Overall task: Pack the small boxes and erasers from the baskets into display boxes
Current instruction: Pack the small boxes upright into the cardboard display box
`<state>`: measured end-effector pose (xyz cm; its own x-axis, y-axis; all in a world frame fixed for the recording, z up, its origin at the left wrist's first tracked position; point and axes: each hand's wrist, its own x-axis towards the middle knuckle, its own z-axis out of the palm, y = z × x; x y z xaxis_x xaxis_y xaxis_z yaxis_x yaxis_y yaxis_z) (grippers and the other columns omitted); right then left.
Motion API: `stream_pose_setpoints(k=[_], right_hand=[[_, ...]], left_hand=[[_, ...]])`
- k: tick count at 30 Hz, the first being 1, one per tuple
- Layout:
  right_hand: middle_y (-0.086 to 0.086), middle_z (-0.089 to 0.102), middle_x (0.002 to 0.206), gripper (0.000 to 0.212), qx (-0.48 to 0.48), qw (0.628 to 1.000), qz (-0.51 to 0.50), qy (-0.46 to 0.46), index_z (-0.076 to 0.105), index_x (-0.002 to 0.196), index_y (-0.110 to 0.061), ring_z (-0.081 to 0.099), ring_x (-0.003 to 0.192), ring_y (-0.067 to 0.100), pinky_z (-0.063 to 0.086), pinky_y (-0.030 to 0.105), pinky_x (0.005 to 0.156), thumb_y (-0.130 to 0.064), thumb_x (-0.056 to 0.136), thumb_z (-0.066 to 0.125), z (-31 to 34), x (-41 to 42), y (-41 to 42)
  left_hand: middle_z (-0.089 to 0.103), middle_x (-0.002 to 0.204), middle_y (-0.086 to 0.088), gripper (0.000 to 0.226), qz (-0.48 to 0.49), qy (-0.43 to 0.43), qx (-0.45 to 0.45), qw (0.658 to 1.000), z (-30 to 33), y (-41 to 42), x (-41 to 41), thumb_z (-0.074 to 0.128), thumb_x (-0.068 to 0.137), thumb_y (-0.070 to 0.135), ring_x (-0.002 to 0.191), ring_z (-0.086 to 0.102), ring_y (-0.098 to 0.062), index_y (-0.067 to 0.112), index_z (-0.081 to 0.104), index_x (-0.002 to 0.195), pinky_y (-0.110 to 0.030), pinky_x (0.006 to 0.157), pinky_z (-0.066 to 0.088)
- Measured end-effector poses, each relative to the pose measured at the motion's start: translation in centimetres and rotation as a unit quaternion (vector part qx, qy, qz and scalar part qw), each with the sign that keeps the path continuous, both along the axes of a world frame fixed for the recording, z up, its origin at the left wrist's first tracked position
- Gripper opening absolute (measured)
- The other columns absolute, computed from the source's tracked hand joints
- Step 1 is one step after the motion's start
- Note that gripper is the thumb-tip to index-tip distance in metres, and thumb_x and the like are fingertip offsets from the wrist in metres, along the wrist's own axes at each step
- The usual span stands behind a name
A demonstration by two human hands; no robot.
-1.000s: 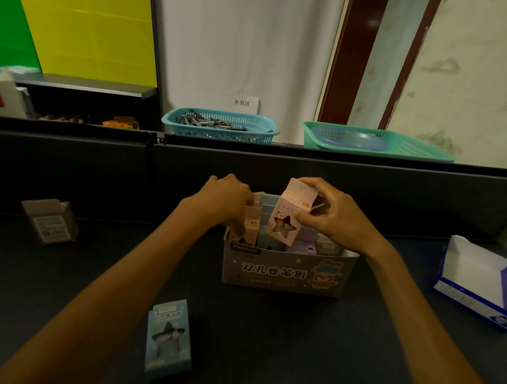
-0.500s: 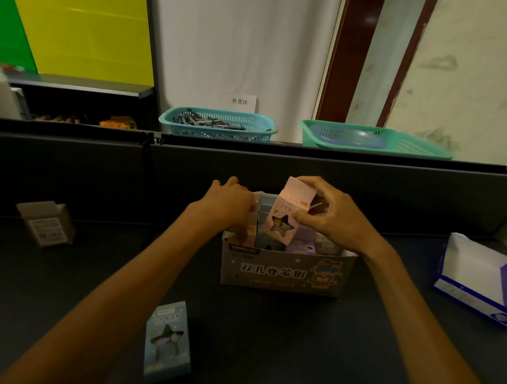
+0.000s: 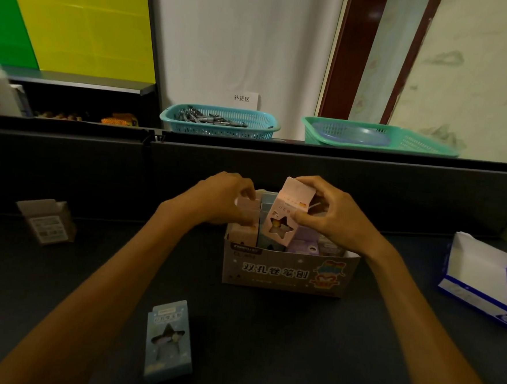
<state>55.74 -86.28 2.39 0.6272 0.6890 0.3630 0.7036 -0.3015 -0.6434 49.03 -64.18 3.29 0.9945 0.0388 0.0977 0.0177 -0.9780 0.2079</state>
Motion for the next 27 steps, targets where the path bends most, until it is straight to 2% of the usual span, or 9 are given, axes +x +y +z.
stream_pose_setpoints(k=[3,8,12,19,23,27], right_hand=[[-0.013,0.052,0.111,0.048,-0.001,1.0,0.018,0.003,0.045,0.123,-0.03,0.057,0.095,-0.002,0.052,0.011,0.073,-0.02,0.083,0.071,0.0,-0.4,1.1],[-0.013,0.057,0.111,0.048,-0.043,0.997,0.057,0.009,0.05,0.12,-0.03,0.059,0.102,0.002,0.054,0.017,0.081,-0.021,0.08,0.074,-0.6,-0.8,3.2],[-0.012,0.055,0.113,0.049,-0.102,0.993,0.063,-0.02,0.05,0.124,-0.027,0.054,0.099,-0.001,0.047,0.007,0.076,-0.027,0.081,0.073,-1.1,-1.3,4.7],[-0.005,0.06,0.121,0.041,-0.183,0.981,0.053,-0.041,0.051,0.118,-0.031,0.055,0.102,0.006,0.046,0.023,0.09,-0.037,0.082,0.071,-2.4,-1.1,6.4],[-0.005,0.06,0.118,0.041,-0.196,0.978,0.049,-0.048,0.055,0.12,-0.025,0.052,0.096,0.004,0.041,0.014,0.08,-0.034,0.083,0.07,-1.9,-1.4,6.3],[-0.004,0.061,0.113,0.037,-0.215,0.974,0.059,-0.036,0.057,0.117,-0.02,0.051,0.087,-0.001,0.041,0.013,0.079,-0.027,0.084,0.07,-1.7,-1.5,6.3]], left_hand=[[0.052,0.123,0.004,0.046,-0.004,-0.032,-0.037,0.999,0.3,1.8,-1.7,0.068,0.08,0.037,0.109,0.049,-0.01,0.029,0.051,0.122,-0.028,0.092,0.044],[0.049,0.131,0.003,0.051,0.051,-0.061,0.008,0.997,-0.8,3.8,-4.1,0.062,0.085,0.038,0.119,0.046,-0.013,0.029,0.045,0.131,-0.034,0.099,0.043],[0.044,0.136,0.003,0.059,0.082,-0.055,0.044,0.994,-2.1,4.2,-4.9,0.063,0.084,0.04,0.123,0.04,-0.017,0.03,0.038,0.137,-0.036,0.098,0.042],[0.044,0.137,-0.001,0.067,0.097,-0.032,0.073,0.992,-3.4,3.9,-4.7,0.061,0.084,0.045,0.124,0.04,-0.021,0.027,0.032,0.141,-0.042,0.1,0.041],[0.043,0.138,-0.001,0.068,0.095,-0.029,0.072,0.992,-3.6,3.7,-4.8,0.061,0.084,0.045,0.125,0.04,-0.021,0.027,0.031,0.141,-0.042,0.101,0.04],[0.043,0.138,0.0,0.067,0.094,-0.034,0.057,0.993,-3.8,3.8,-5.0,0.061,0.083,0.046,0.125,0.041,-0.02,0.028,0.032,0.141,-0.042,0.1,0.042]])
